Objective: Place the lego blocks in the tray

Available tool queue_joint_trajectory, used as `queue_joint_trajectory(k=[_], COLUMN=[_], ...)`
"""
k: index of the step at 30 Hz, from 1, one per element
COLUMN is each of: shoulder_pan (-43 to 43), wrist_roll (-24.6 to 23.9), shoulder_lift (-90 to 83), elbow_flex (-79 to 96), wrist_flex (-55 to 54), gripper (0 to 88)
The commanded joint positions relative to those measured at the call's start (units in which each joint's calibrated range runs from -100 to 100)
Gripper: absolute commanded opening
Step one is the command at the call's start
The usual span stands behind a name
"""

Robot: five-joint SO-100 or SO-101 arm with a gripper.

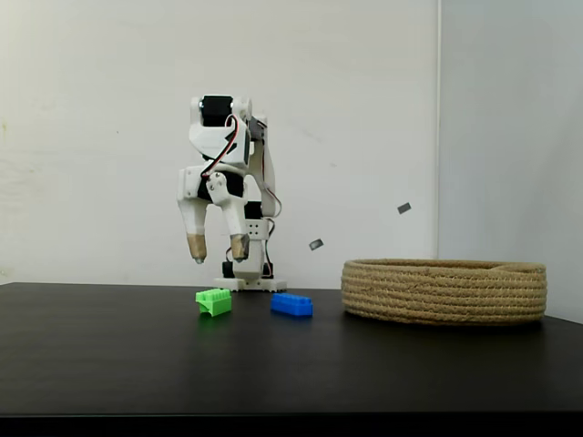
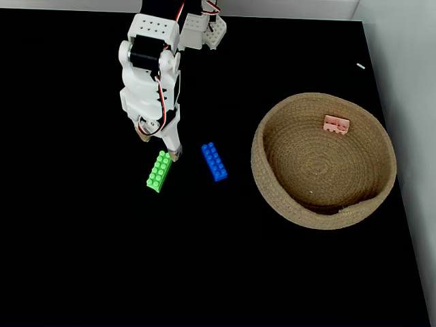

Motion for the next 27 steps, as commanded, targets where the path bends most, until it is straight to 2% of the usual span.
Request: queue_joint_trajectory(k=[1, 12, 14, 16, 17, 18, 24, 27], shoulder_pan=[1.2, 1.2, 0.96, 0.38, 0.05, -0.2, -1.1, -1.93], wrist_roll=[1.12, 0.49, 0.05, 0.78, 0.73, -0.2, -2.15, -3.37], shoulder_lift=[1.33, 9.58, 9.84, 9.84, 9.75, 9.5, 2.19, -4.35], elbow_flex=[-0.8, -0.62, -0.53, 0.56, 1.29, 1.93, 9.41, 10.41], wrist_flex=[-5.78, -10.28, -11.03, -11.03, -11.11, -11.53, -11.2, -6.7], gripper=[26.5, 26.8, 22.2, 11.7, 3.4, 0.1, 0.0, 0.0])
